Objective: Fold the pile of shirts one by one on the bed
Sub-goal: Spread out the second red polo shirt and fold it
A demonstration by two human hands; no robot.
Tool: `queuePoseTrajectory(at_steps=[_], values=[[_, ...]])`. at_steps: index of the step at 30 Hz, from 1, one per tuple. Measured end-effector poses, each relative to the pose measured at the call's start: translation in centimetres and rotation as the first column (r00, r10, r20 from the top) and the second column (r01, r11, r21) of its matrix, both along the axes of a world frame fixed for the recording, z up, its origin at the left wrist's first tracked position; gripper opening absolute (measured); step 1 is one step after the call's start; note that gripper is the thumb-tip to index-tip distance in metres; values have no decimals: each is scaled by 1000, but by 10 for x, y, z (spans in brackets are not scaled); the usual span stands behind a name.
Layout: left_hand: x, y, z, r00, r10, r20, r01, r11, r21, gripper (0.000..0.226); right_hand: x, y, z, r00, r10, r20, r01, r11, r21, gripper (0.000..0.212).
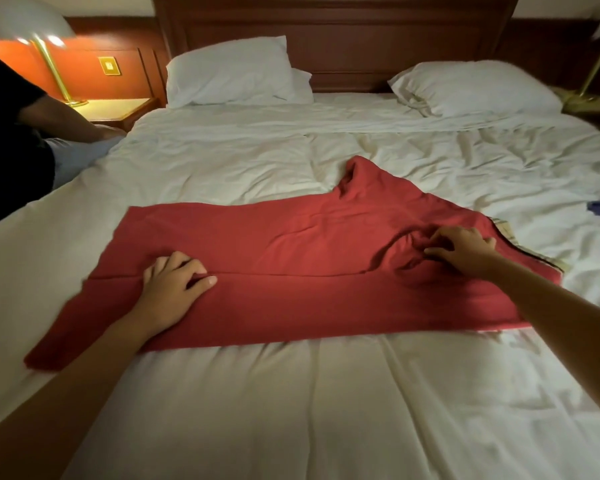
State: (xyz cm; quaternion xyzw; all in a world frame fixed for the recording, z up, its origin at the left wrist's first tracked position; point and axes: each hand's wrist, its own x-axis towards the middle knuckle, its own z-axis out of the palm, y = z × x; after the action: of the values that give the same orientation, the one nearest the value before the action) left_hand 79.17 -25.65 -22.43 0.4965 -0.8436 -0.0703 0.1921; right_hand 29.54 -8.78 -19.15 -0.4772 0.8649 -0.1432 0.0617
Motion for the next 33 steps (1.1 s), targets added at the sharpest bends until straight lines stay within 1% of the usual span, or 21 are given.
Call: queuePoseTrajectory(at_steps=[2, 4, 6, 7, 9, 10, 11, 13, 14, 16, 19, 21, 23, 25, 27, 29, 30, 32, 33], values=[[-3, -7, -5, 999, 13, 49, -13, 1000, -3, 20, -5, -9, 6, 1000, 14, 19, -12, 994, -111, 23], [-1, -12, -7, 997, 25, 70, -24, 999, -22, 21, -6, -21, 16, 1000, 8, 20, -3, 978, -208, 25], [1, -15, -10, 997, 25, 77, -23, 999, -37, 22, -1, -33, 24, 998, -18, -64, 1, 966, -260, 25], [2, -16, -11, 996, 25, 82, -22, 999, -44, 22, 3, -38, 24, 990, -33, -138, -4, 965, -262, 26], [2, -17, -15, 995, 47, 88, -44, 998, -35, 21, 13, -43, 18, 962, -27, -273, -30, 979, -202, 38], [3, -18, -17, 995, 63, 76, -61, 998, -20, 22, 19, -41, 12, 952, 1, -306, -53, 986, -161, 47], [3, -17, -18, 996, 74, 53, -74, 997, -6, 26, 24, -37, 6, 951, 43, -307, -83, 989, -122, 53], [7, -12, -18, 997, 74, 13, -74, 997, 9, 47, 33, -23, -6, 964, 122, -237, -145, 986, -80, 59], [10, -9, -17, 999, 53, 8, -53, 999, 7, 59, 35, -12, -10, 969, 156, -191, -173, 982, -80, 61], [20, -3, -16, 1000, -5, 21, 5, 1000, 18, 74, 35, 19, -18, 967, 225, -118, -232, 971, -56, 65], [41, 8, -13, 990, -79, 115, 71, 995, 74, 85, 26, 76, -26, 955, 295, -15, -293, 953, 81, 68], [57, 17, -8, 979, -136, 153, 110, 980, 169, 87, 21, 108, -25, 936, 352, 24, -352, 928, 123, 67], [76, 28, -3, 957, -226, 180, 176, 950, 256, 92, 18, 129, -17, 905, 420, 75, -426, 894, 139, 67], [97, 42, 4, 933, -306, 191, 238, 920, 312, 87, 15, 138, -8, 890, 451, 72, -457, 875, 159, 64], [113, 55, 15, 927, -338, 160, 271, 902, 335, 77, 15, 137, -1, 901, 433, -36, -416, 883, 218, 57], [122, 66, 27, 938, -315, 144, 264, 919, 293, 70, 19, 133, 6, 890, 430, -151, -380, 883, 276, 56], [124, 69, 31, 940, -299, 164, 254, 935, 247, 67, 22, 133, 10, 882, 437, -175, -377, 878, 294, 58], [127, 74, 37, 900, -298, 318, 251, 951, 181, 53, 26, 138, 17, 880, 439, -181, -376, 877, 299, 58], [126, 77, 38, 866, -303, 397, 255, 952, 172, 55, 27, 144, 19, 881, 434, -188, -370, 880, 298, 60]])
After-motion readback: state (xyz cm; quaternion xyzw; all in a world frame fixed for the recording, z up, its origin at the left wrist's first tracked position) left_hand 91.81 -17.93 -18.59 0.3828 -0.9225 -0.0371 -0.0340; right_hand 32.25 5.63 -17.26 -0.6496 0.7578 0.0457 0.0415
